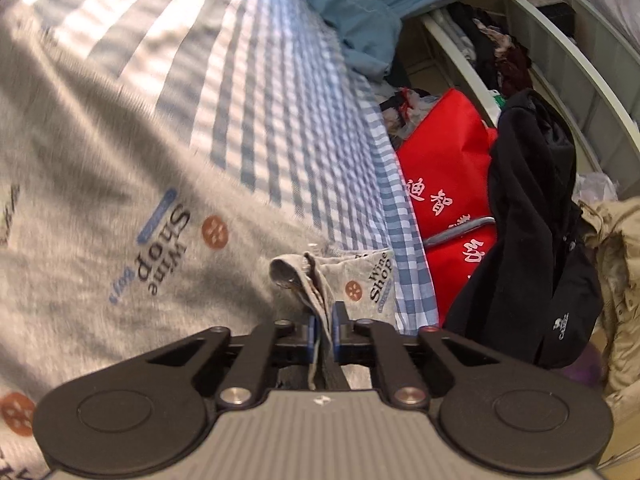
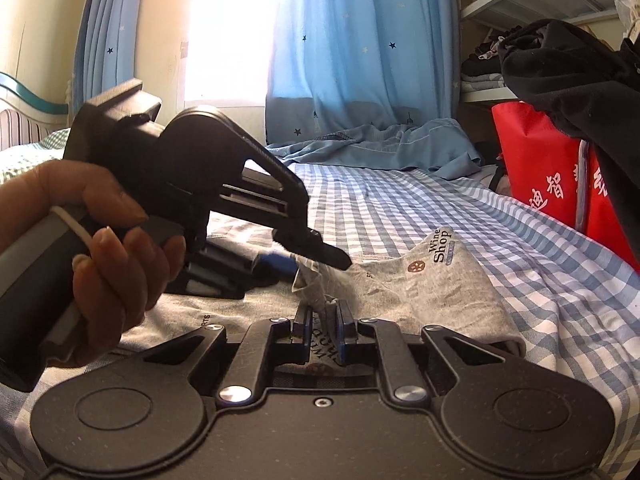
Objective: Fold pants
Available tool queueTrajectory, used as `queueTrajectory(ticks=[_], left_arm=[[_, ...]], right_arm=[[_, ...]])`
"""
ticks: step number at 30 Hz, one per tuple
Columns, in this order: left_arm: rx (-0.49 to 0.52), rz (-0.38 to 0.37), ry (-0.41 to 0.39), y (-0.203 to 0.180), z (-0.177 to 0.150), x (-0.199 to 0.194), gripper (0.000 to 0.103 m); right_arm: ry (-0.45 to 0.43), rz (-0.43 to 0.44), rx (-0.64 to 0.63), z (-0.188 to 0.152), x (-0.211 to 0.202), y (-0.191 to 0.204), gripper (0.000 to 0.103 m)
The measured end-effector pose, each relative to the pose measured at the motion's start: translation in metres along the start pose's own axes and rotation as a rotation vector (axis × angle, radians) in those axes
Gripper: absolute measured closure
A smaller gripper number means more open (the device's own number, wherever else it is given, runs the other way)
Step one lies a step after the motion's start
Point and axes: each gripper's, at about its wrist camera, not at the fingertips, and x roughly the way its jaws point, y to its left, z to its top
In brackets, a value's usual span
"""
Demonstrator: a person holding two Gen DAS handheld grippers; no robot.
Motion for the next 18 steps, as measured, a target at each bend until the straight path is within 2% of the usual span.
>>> queueTrajectory(ticks=[9,18], left_arm=[[0.148,0.035,-0.03,-0.027,0.017,-0.039,0.097],[0.233,0.071,-0.069,-0.017,0.036,-0.111,0.098]], right_arm=[[-0.046,0.027,-0.031,0.019,-0.006,0.021,0.091],[-0.072,0.145,-0.067,0.038,-0.013,0.079,0.094]])
